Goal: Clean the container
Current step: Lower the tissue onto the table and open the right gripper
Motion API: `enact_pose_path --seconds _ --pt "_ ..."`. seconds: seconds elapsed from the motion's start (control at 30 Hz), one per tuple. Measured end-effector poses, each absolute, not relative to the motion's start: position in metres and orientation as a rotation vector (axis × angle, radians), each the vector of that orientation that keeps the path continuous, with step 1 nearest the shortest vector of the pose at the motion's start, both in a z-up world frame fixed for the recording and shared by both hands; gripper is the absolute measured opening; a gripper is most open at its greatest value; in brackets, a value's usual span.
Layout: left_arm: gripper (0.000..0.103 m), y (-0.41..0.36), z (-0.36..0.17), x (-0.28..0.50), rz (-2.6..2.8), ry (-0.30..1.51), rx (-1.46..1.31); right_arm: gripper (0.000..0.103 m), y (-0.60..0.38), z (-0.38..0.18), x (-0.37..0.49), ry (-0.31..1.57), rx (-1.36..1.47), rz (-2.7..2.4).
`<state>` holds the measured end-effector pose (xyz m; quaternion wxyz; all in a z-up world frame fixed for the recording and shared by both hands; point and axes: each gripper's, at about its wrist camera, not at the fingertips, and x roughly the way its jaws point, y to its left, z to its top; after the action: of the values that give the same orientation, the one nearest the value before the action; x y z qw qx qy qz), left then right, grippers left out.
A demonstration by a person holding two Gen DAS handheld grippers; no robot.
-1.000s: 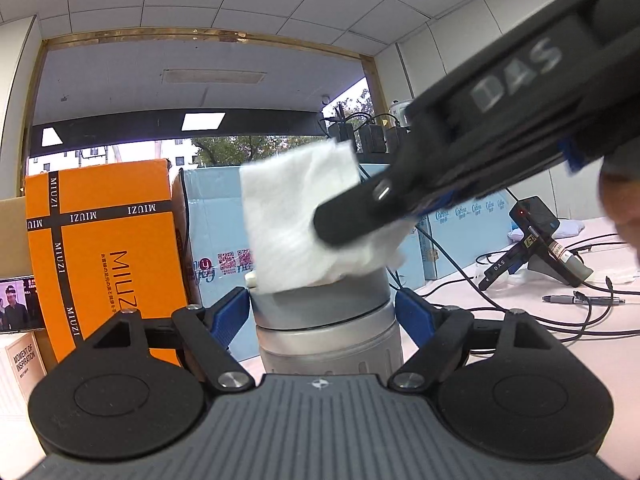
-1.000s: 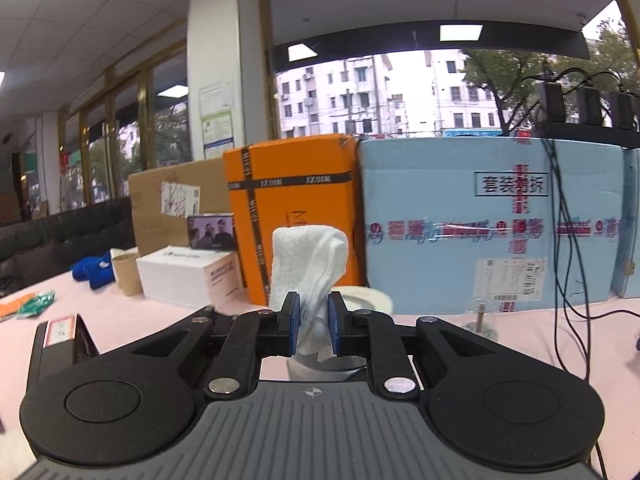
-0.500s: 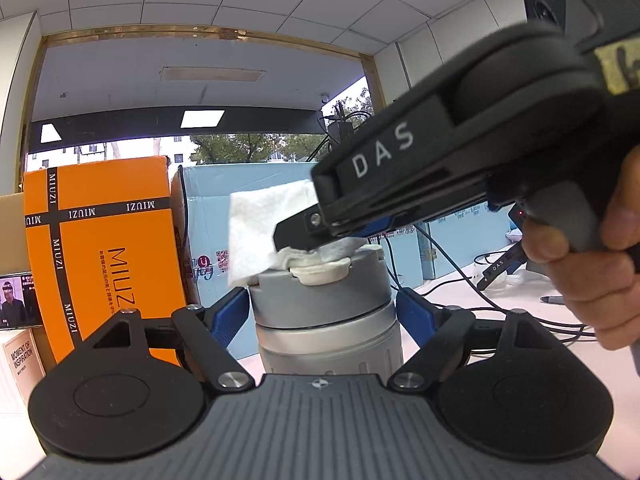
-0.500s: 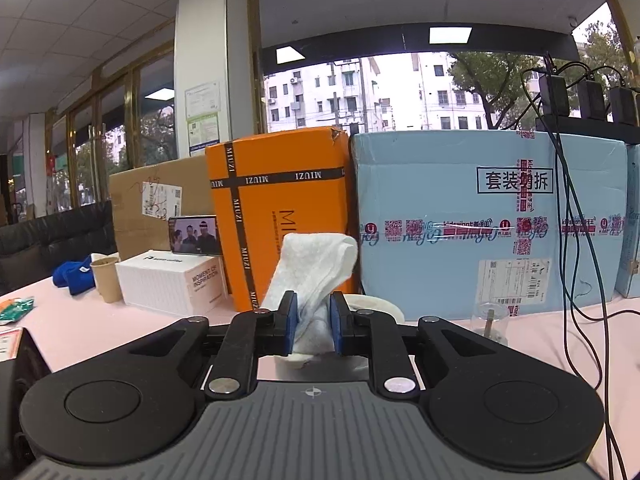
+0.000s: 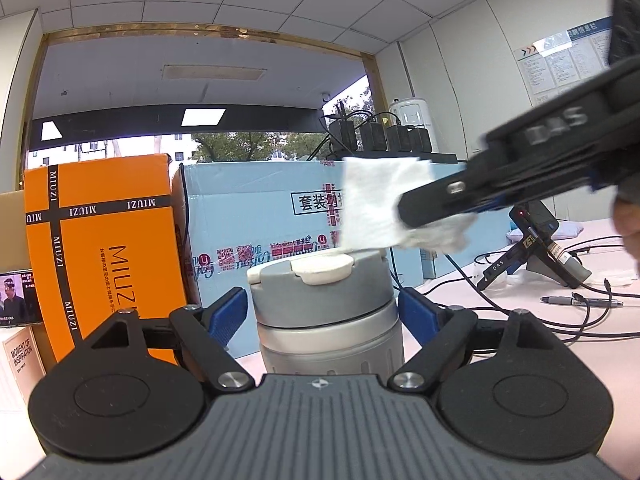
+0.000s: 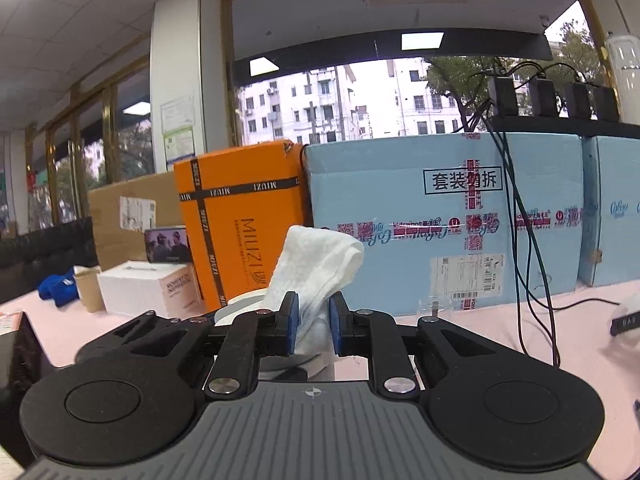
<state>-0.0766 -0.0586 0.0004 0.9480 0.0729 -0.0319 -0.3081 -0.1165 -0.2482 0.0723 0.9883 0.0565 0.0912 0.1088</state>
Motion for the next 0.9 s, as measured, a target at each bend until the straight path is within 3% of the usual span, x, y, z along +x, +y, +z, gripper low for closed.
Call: enact_pose_path --seconds 0.3,0.6,0.67,0.73,0.8,0.9 --pt "0.088 -0.05 0.01 -0.079 -0.63 -0.07 0.071 0.016 -0.275 0.057 -0.17 0.129 0.236 0.258" --pt "0.089 -0.038 0.012 -0.074 -0.628 -0.042 0.015 0.016 -0.271 0.013 -0.131 0.363 0.273 0.264" --pt "0.089 -0.038 0.012 -0.073 -0.632 -0.039 0.013 0.022 -0.269 0.008 -0.133 0.382 0.247 0.26" --pt "0.089 -0.039 0.011 -0.074 -0.633 -0.039 0.017 0.047 -0.268 0.008 -0.138 0.387 0.211 0.247" --pt "0.089 -0.039 0.011 -0.073 -0.632 -0.038 0.018 0.059 -0.268 0.008 -0.145 0.402 0.169 0.235" --pt "0.089 -0.038 0.011 -0.072 -0.634 -0.032 0.008 0.067 -0.262 0.006 -0.157 0.422 0.098 0.262"
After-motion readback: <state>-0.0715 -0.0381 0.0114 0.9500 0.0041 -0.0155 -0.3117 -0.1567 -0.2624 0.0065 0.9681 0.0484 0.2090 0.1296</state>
